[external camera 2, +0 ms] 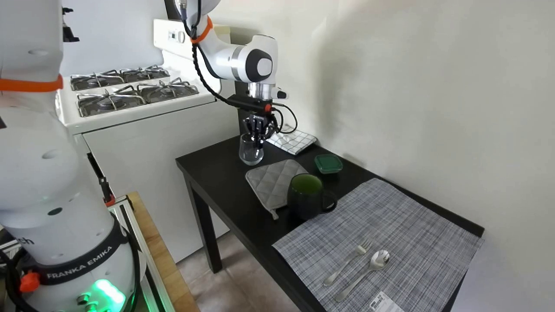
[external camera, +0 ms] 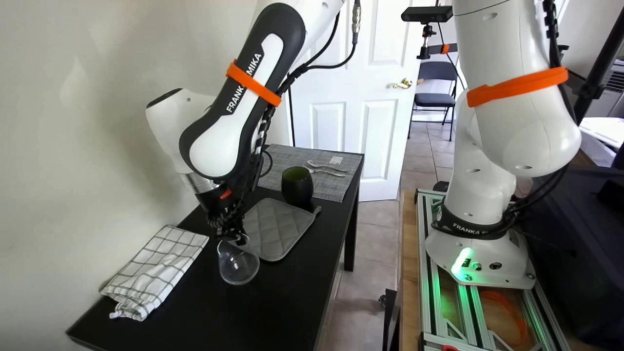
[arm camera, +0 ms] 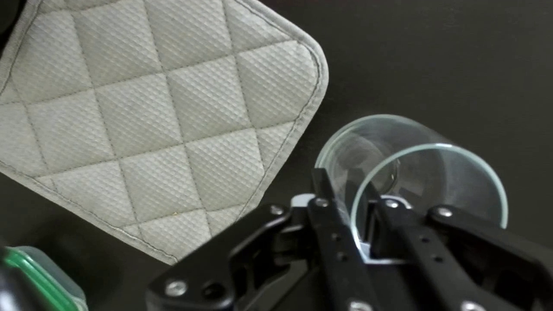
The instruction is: Move the grey mat, then place the glass on it
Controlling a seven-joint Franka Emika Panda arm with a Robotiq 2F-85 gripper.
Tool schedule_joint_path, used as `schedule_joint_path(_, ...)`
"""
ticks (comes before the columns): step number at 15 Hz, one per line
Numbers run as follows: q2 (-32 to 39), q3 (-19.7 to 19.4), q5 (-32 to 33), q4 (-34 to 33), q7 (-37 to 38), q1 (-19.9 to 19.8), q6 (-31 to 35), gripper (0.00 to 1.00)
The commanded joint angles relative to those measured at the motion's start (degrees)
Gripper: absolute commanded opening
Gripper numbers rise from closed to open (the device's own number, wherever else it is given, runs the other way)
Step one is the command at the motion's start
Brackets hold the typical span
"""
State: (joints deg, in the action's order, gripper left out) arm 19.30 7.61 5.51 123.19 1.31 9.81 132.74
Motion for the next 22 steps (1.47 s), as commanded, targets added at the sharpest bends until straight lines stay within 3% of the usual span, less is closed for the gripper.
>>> schedule_joint_path(1, 0.08, 0.25, -1.32, 1.0, -0.68, -0.43, 1.86, 0.0)
schedule_joint_path(7, -0.56, 0.48, -2.17, 1.01, -1.74, -0.99, 1.18, 0.01)
schedule_joint_path(16, -7.5, -1.02, -2.33, 2.57, -3.68, -3.79, -1.14, 0.01)
schedule_joint_path(22, -9.47, -3.86, 0.47, 1.78, 0.97, -4.4, -11.62, 0.01)
